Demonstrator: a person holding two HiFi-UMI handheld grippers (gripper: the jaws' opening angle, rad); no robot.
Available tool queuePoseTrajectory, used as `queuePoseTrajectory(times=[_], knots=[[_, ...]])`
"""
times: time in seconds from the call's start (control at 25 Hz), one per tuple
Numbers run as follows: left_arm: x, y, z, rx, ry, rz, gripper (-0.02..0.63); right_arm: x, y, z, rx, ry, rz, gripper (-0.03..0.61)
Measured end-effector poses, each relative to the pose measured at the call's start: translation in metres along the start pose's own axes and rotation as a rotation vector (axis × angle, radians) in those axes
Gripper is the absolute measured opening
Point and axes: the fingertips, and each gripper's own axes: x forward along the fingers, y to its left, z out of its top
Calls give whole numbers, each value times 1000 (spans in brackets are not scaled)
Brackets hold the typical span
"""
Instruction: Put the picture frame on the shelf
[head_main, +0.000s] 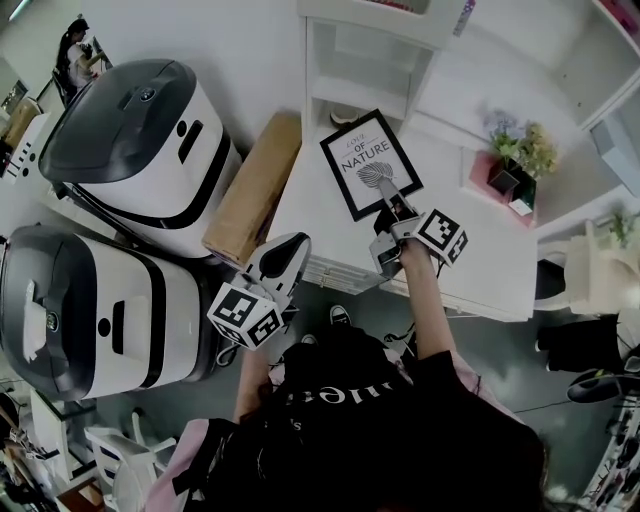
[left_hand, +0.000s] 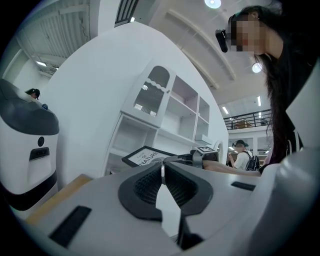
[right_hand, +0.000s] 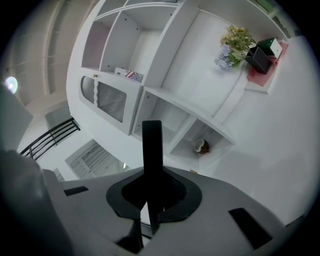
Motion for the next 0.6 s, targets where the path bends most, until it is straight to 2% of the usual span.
queuePoseTrajectory(times=[0.36,0.6], knots=[[32,14,2,4,2,31,29,56,-21,74,57,-123,-23,57],[55,22,0,0,14,43,29,89,-44,90,134,-128,-45,57]])
